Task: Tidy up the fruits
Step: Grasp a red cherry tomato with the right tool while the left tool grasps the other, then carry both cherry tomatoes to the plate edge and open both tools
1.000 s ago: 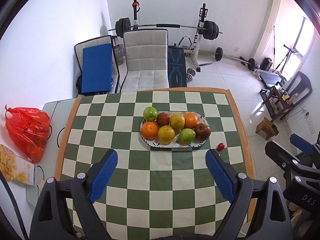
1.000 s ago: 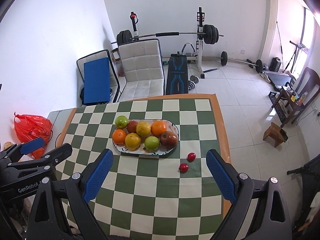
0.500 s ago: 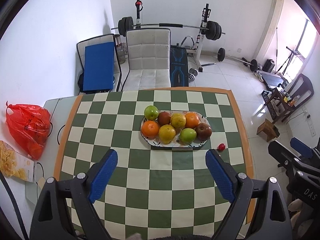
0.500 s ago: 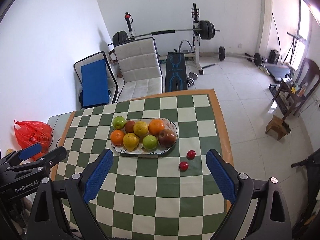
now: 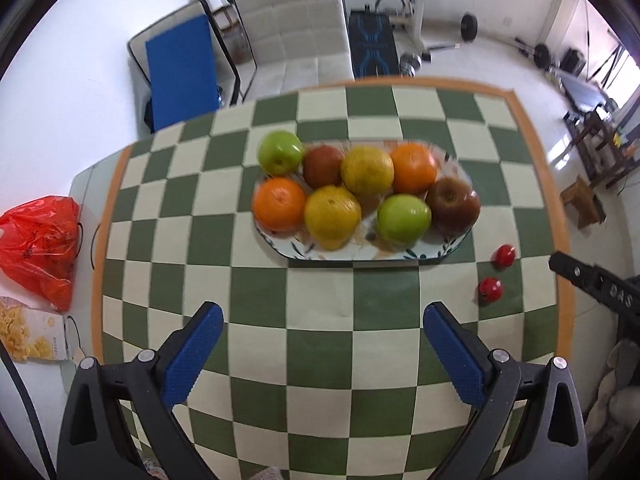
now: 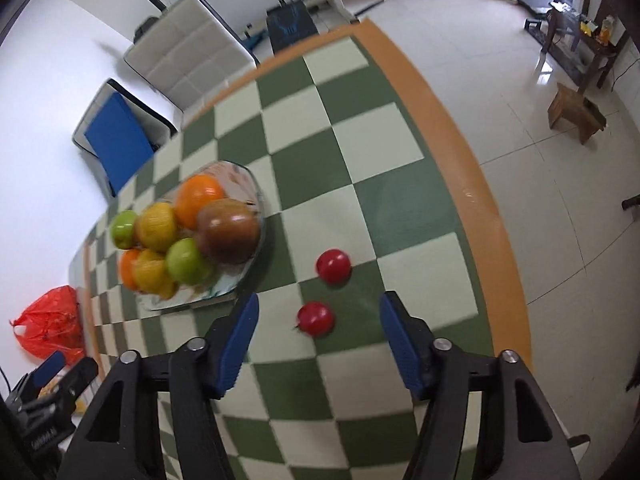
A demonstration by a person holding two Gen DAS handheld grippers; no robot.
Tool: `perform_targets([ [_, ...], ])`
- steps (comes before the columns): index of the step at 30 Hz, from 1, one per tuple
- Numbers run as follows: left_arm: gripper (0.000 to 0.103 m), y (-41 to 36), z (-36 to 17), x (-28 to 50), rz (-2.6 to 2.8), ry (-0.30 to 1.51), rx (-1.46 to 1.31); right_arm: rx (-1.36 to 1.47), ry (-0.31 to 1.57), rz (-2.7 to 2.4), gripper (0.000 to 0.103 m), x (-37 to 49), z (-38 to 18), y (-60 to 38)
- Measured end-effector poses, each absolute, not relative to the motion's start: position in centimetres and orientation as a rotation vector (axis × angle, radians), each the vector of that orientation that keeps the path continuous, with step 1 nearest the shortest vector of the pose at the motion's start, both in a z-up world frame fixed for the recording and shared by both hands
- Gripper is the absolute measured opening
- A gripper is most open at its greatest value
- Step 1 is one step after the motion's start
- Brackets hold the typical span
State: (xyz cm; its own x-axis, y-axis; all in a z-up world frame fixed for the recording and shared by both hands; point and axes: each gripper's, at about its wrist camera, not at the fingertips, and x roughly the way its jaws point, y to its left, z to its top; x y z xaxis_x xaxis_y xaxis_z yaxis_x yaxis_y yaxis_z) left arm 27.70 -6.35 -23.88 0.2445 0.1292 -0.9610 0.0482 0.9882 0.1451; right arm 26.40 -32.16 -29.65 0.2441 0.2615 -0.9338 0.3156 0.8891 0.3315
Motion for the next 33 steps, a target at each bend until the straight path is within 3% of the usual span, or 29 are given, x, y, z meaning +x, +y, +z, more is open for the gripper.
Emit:
perform_targets([
  [8, 0.103, -10.7, -31.5, 30.4, 0.033, 1.467, 0.219, 0.407, 1.470, 0.029, 0.032, 30.9, -37.7, -30.2],
  [18, 0.102, -17.0, -34.3, 30.6, -0.198, 1.539, 0.141, 0.429, 1.401, -0.021, 0.032, 27.5, -35.3, -33.3],
  [25, 0.090, -22.1, -36.8, 29.9, -0.310, 1.555, 0.248, 0.481, 1.417, -0.123, 0.032, 23.6, -35.6, -37.2],
  [28, 0.075, -22.8, -37.6, 30.2, -0.326, 1.568, 0.268, 0.503, 1.406, -0.142, 0.032, 22.4, -35.2, -38.7],
  [31, 0.052, -23.0, -37.8, 30.4, -0.337, 1.582, 0.282, 0.527, 1.378, -0.154, 0.032, 21.9, -34.3, -39.8],
  [32, 0.041, -22.9, -38.1, 30.4, -0.339, 1.592, 0.285, 0.542, 1.364, -0.157, 0.032, 21.8, -33.8, -40.0],
  [33, 0.036, -23.0, -38.3, 30.2, -0.344, 1.600, 0.283, 0.550, 1.357, -0.157, 0.032, 21.7, -33.4, -40.3],
])
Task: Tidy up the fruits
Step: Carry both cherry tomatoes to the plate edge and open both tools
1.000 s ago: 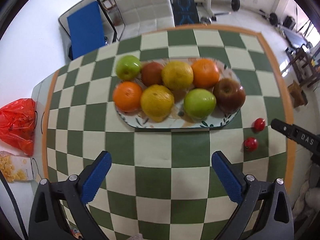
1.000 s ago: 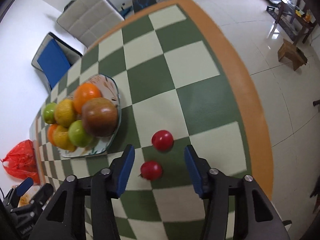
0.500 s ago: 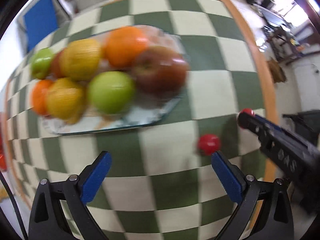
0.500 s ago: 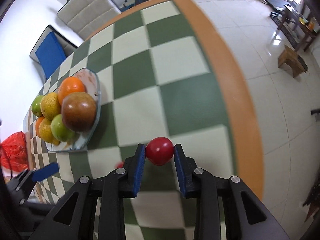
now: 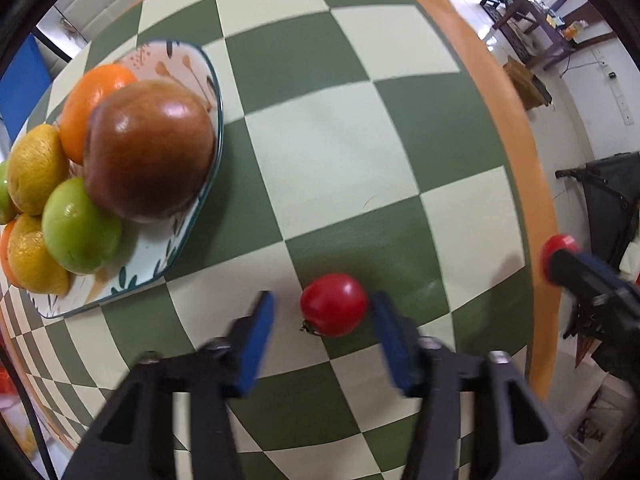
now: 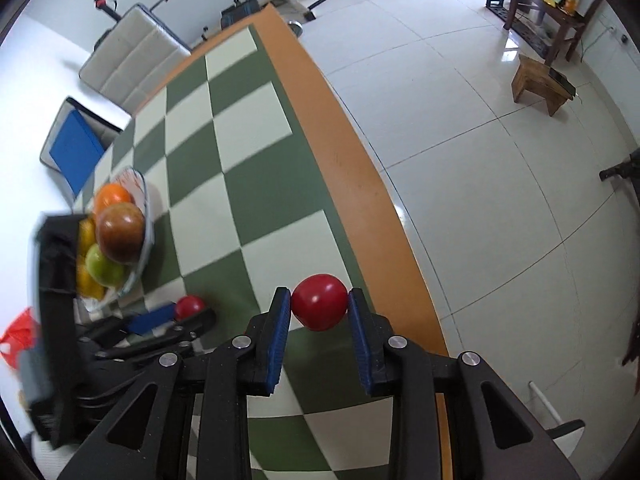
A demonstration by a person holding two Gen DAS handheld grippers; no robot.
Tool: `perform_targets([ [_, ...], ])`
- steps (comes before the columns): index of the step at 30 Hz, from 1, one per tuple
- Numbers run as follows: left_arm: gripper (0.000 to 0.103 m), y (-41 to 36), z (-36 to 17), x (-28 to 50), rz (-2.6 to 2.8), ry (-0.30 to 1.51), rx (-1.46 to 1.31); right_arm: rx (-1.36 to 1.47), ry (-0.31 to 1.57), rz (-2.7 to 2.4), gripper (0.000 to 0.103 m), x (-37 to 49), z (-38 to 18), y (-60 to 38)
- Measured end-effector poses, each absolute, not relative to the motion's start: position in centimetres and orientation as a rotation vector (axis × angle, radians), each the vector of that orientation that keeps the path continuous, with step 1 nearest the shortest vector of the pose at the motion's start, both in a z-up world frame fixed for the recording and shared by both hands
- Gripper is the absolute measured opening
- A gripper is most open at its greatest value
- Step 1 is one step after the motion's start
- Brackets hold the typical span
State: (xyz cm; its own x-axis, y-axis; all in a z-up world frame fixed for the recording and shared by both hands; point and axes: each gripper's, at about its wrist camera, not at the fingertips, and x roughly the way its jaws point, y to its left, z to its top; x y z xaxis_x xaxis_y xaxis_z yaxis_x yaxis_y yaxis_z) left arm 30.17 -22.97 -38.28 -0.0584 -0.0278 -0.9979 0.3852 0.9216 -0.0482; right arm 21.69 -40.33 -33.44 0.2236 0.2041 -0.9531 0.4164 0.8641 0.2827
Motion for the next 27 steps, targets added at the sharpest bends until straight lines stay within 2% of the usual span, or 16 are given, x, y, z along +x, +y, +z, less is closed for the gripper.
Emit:
perform_targets([
  [2, 0.029, -22.6, -38.1, 30.0, -0.353, 1.586, 0.284, 0.556, 1.339, -0.149, 0.032, 21.6, -32.4, -40.4],
  [9, 0.029, -17.8, -34.9, 30.0, -0.340, 1.574, 0.138, 0.540, 1.296, -0.062, 0.032, 23.3, -29.3, -37.1],
  [13, 0.029, -11.3, -31.2, 30.5, -0.277, 1.552, -0.004, 0.553, 1.289, 0.033, 0.032, 25.0, -28.5, -33.3],
  [17, 0.029, -4.3, -29.0, 31.1, -0.173, 1.524, -0.109, 0.551, 1.326, 0.146, 0.032, 27.5, -30.1, -27.6],
  [21, 0.029, 1.7, -29.4, 33.2, -0.059, 1.521, -0.232, 0.518, 1.365, 0.209, 0.032, 29.7, -32.0, -22.9],
  [27, 0.029, 6.1, -32.4, 35.9, -0.004, 1.562, -0.414, 0.413, 1.421, 0.200, 0.032, 31.9, -34.3, -19.3],
])
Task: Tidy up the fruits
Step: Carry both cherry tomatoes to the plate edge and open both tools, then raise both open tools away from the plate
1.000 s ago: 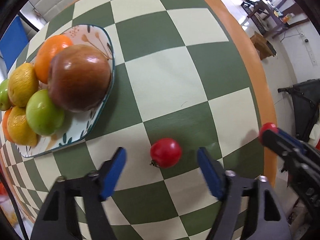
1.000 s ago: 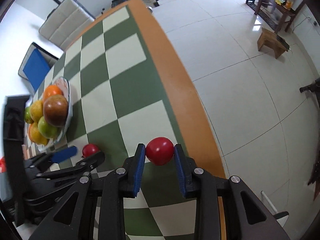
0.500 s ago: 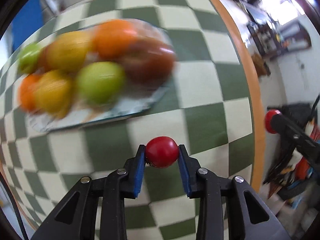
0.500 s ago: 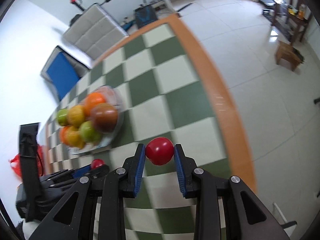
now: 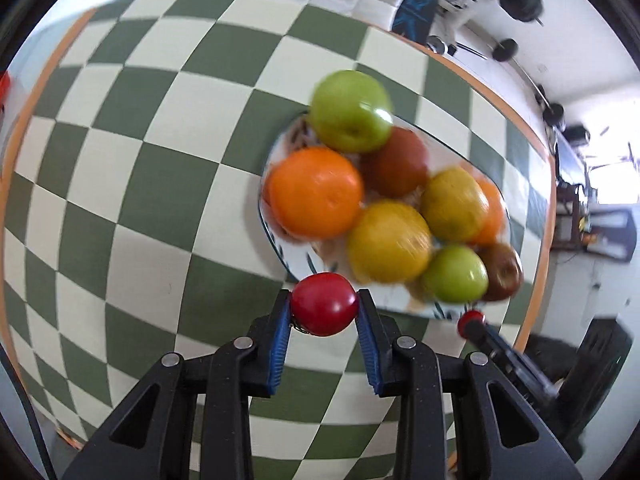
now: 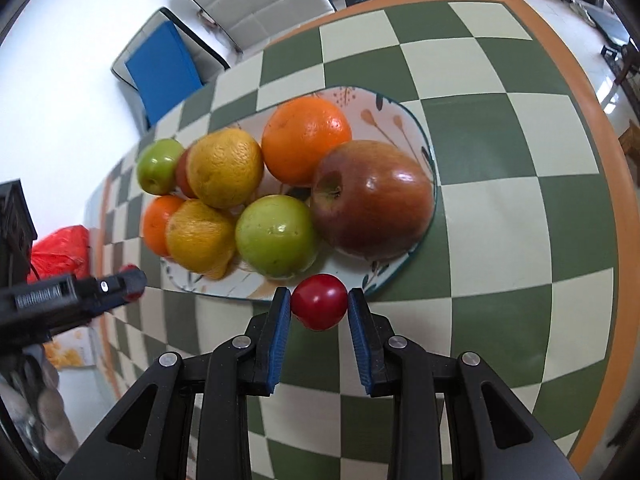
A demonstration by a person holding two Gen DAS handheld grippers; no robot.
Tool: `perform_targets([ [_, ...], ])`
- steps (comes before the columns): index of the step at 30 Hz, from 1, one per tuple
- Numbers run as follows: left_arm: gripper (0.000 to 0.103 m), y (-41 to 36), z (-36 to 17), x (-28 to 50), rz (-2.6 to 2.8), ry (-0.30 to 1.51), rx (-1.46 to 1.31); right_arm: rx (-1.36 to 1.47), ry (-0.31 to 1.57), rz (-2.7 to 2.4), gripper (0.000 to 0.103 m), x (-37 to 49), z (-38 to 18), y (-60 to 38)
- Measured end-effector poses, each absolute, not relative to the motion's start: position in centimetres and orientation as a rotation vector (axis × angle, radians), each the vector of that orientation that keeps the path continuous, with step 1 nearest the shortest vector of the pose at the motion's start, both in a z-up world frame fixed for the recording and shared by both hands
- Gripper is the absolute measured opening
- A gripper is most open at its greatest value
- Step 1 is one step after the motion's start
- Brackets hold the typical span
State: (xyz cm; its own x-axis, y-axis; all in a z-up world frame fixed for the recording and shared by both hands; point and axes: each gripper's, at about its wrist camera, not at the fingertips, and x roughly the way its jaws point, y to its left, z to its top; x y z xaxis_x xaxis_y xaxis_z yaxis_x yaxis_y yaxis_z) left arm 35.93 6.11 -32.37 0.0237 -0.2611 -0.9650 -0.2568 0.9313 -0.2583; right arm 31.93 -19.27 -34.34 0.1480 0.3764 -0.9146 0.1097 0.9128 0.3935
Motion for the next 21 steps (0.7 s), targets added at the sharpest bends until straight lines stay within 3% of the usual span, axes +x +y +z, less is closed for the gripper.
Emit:
perform_targets([
  [8, 0.030, 8.0, -35.6, 36.8, -0.002, 1.647, -0.524, 0.392, 1.440, 0.170, 0.034, 32.9, -35.2, -19.0],
  [10, 0.030, 8.0, -35.7, 36.8, 0.010, 1.654, -0.520, 0.403, 1.441, 0.160, 0.039, 32.9, -35.1, -19.3],
  [12, 0.032, 8.1, -35.6, 36.7, 0.005, 1.651, -0.522, 0.402, 1.434, 0.147, 0.057, 32.7, -34.7, -19.7],
  [15, 0.034, 8.1, -35.2, 36.6, 0.007, 1.648, -0.497, 0.402, 1.423, 0.135, 0.061, 32.3, -33.9, -20.2],
  [16, 0.037, 8.1, -35.0, 36.6, 0.012, 1.648, -0.482, 0.392, 1.420, 0.125, 0.063, 32.1, -33.5, -20.3],
  [18, 0.057, 7.7, -34.3, 36.5, 0.021, 1.627, -0.439, 0.363, 1.410, 0.104, 0.079, 31.8, -32.7, -20.5],
  [21, 0.079, 7.1, -32.9, 36.0, 0.057, 1.579, -0.308, 0.285, 1.383, 0.064, 0.089, 31.4, -31.2, -20.4],
])
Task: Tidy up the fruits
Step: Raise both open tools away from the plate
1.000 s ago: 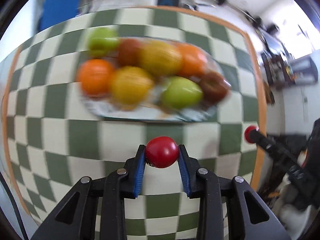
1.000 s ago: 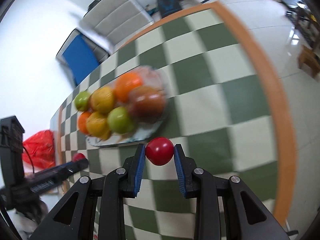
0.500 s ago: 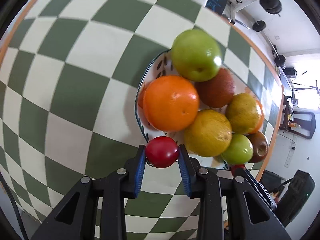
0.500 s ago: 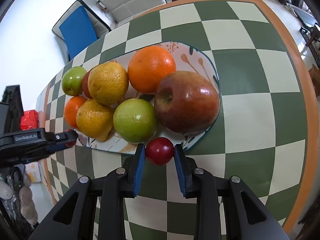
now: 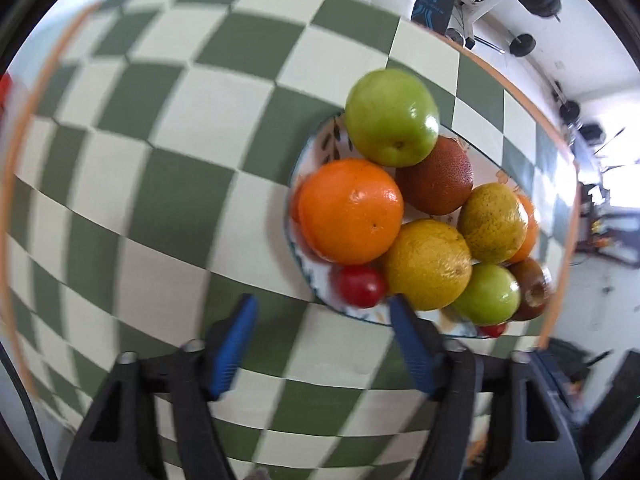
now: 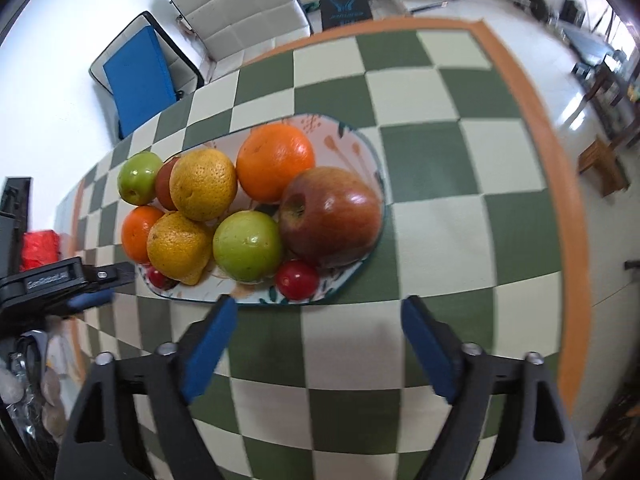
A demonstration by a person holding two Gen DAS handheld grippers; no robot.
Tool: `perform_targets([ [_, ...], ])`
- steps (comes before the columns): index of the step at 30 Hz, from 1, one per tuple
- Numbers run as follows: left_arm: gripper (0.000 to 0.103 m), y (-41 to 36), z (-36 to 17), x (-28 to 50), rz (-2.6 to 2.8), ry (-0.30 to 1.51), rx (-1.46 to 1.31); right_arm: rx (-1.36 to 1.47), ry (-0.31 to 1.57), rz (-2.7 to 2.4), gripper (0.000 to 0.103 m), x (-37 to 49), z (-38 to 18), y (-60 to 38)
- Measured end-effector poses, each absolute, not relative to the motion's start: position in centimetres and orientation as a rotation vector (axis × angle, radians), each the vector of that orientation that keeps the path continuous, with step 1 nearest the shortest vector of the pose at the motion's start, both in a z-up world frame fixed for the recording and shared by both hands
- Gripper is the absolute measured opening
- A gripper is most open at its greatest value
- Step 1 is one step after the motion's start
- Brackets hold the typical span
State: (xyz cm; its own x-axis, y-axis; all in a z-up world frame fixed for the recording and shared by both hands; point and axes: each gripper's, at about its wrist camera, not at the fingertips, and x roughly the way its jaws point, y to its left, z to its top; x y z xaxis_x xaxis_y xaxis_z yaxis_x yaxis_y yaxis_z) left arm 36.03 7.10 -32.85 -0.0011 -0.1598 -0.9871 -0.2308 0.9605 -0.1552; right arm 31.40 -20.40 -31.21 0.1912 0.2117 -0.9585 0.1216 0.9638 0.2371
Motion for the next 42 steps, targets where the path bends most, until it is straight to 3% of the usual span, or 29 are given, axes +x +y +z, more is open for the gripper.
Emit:
perform_targets([
  [2, 0.090, 6.5, -32.1, 35.4, 0.068, 1.556, -0.235, 0.231, 1.361, 0.045, 0.093, 31.2, -30.2, -20.1],
  [5, 0.097, 5.8, -31.3, 34.4, 0.073, 1.529, -0.167, 0.167, 1.333, 0.022, 0.097, 31.1, -28.9, -19.8],
  [20, 0.097, 2.7, -28.0, 32.6, 0.070, 1.416, 0.002, 0.122, 1.264, -0.011, 0.097, 30.4, -25.7, -19.7],
  [42, 0.097, 0.0, -14.3, 24.5, 0.008, 1.155, 0.022, 0.120, 1.086, 0.019, 0.098, 21.2, -11.9, -20.9],
])
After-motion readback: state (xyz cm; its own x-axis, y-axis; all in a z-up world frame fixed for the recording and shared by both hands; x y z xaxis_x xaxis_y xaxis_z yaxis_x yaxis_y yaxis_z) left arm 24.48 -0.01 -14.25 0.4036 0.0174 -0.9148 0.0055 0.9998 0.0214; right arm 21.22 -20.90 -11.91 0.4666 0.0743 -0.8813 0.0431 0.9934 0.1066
